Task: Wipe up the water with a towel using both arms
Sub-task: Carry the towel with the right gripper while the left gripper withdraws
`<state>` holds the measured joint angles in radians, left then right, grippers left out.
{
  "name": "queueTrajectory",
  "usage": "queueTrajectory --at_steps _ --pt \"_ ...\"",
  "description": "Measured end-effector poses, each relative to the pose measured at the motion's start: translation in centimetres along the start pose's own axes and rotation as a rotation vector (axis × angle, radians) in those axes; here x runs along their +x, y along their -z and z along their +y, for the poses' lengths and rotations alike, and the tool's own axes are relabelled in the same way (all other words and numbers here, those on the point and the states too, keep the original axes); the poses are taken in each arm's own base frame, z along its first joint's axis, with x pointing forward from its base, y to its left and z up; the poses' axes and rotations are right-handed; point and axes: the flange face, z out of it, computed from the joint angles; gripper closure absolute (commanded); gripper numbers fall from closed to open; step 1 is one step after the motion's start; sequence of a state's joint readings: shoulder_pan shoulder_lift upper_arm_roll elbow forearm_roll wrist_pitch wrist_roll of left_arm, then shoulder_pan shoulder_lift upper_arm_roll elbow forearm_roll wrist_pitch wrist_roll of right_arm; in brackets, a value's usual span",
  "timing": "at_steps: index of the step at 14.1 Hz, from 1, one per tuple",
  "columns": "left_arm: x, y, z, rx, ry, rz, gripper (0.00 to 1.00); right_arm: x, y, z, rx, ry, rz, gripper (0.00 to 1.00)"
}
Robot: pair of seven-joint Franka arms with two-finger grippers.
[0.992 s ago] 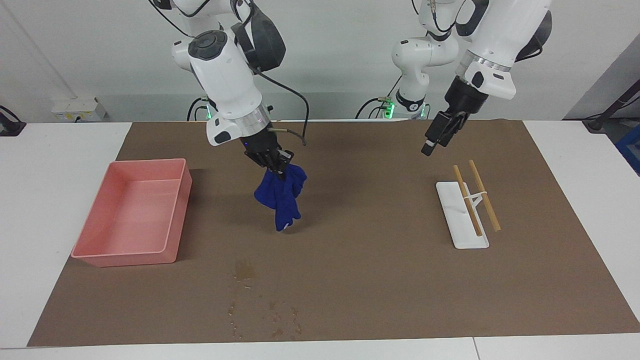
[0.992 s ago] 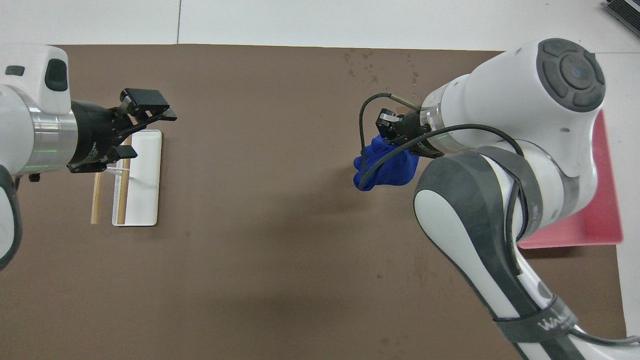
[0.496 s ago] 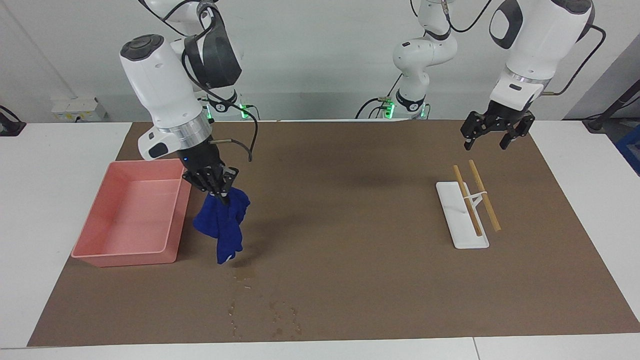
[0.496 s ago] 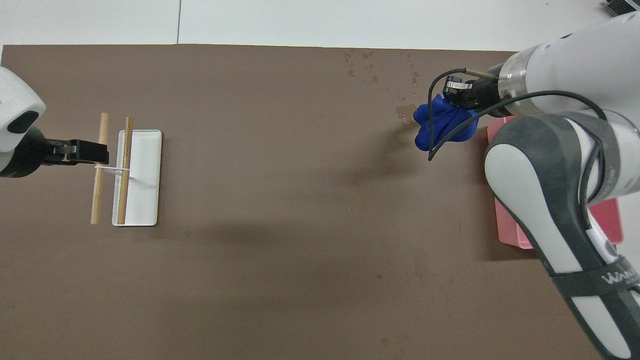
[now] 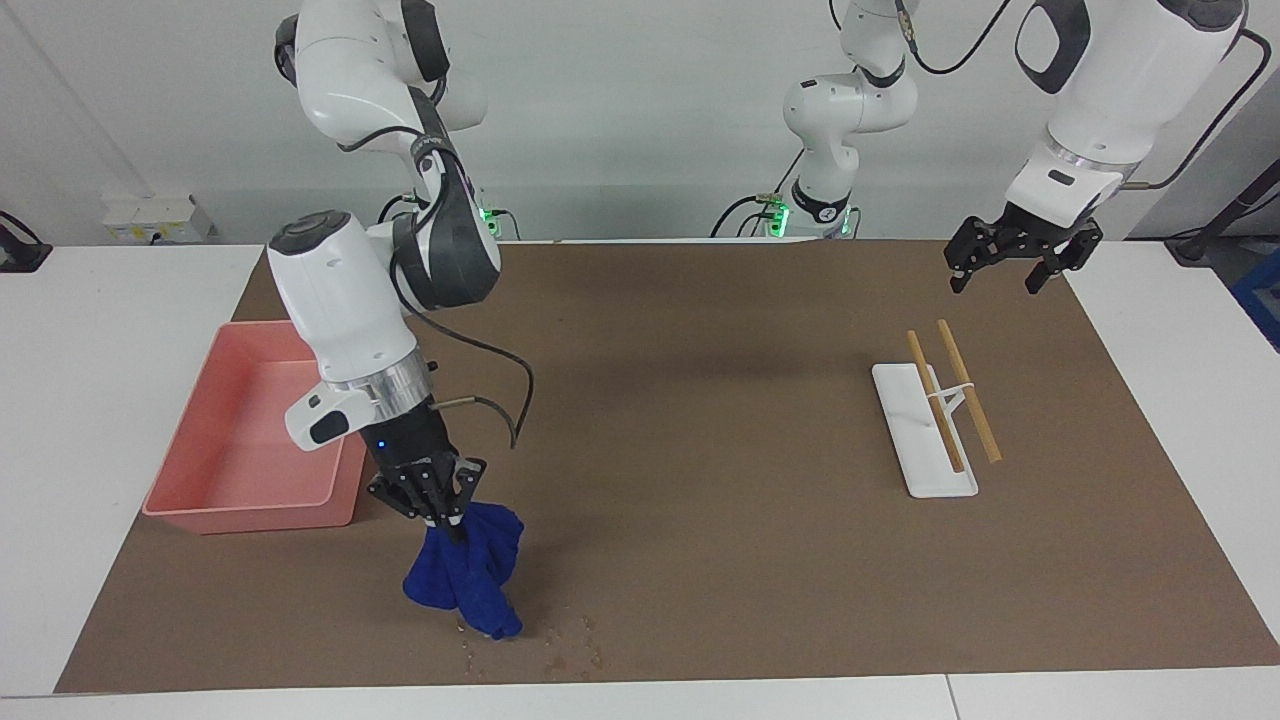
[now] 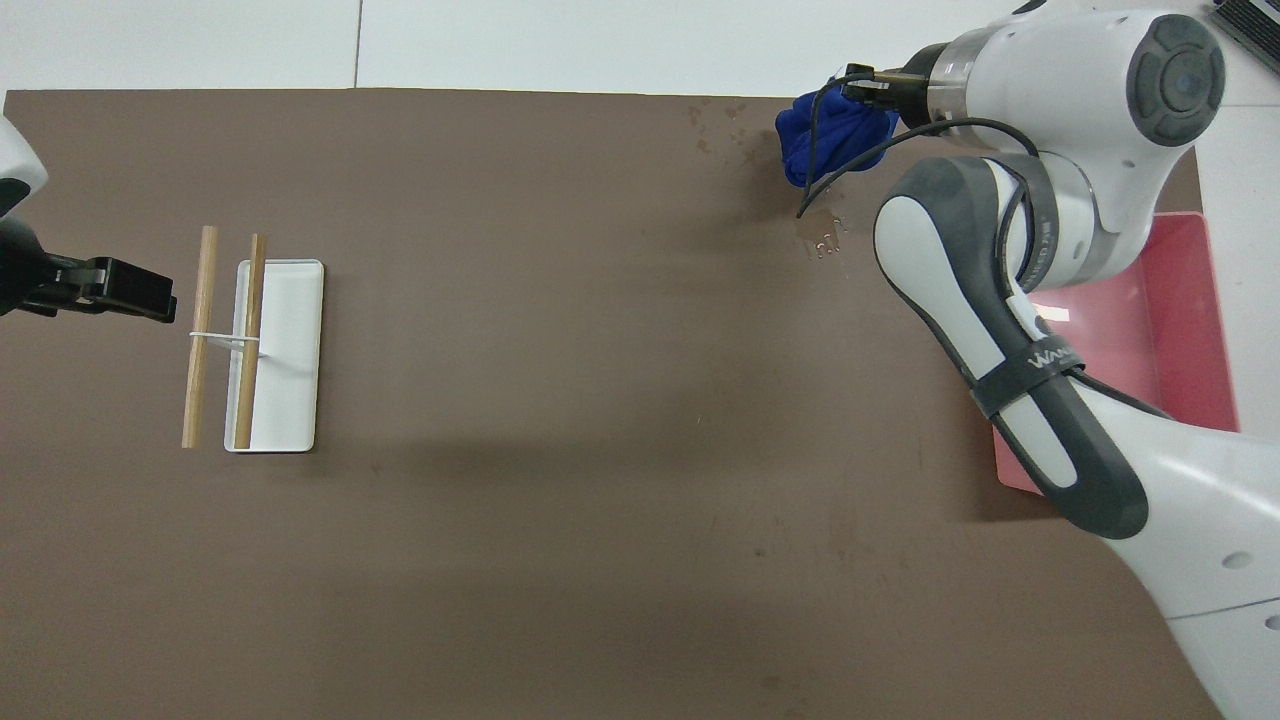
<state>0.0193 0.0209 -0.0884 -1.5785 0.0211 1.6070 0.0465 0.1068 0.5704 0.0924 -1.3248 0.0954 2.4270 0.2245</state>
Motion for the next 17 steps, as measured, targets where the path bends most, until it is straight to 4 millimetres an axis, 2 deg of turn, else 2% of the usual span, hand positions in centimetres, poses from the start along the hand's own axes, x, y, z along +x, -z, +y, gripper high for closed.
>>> queueTrajectory --at_steps 2,5,7,13,17 --pt "-0.2 -0.3 0.0 0.0 0.0 -0.013 0.0 -0.7 -3.0 1.0 -0.001 0.011 0.017 1.0" --pt "-0.5 -0.2 0.6 0.0 -0.009 -0.012 0.0 -3.2 -8.2 3.1 -0.015 0.029 -0.001 1.0" --pt "-0.5 -0.2 0.9 0.0 -0.014 -0.014 0.0 -4.4 -10.3 3.6 -0.02 0.043 -0.02 1.0" --pt "-0.5 -0.2 0.8 0.0 -0.012 -0.014 0.0 -8.7 -14.3 5.2 -0.033 0.06 -0.035 1.0" --pt "-0.6 -0.2 0.8 0.0 -0.012 -0.013 0.0 -8.9 -14.3 5.2 -0.032 0.063 -0.031 1.0"
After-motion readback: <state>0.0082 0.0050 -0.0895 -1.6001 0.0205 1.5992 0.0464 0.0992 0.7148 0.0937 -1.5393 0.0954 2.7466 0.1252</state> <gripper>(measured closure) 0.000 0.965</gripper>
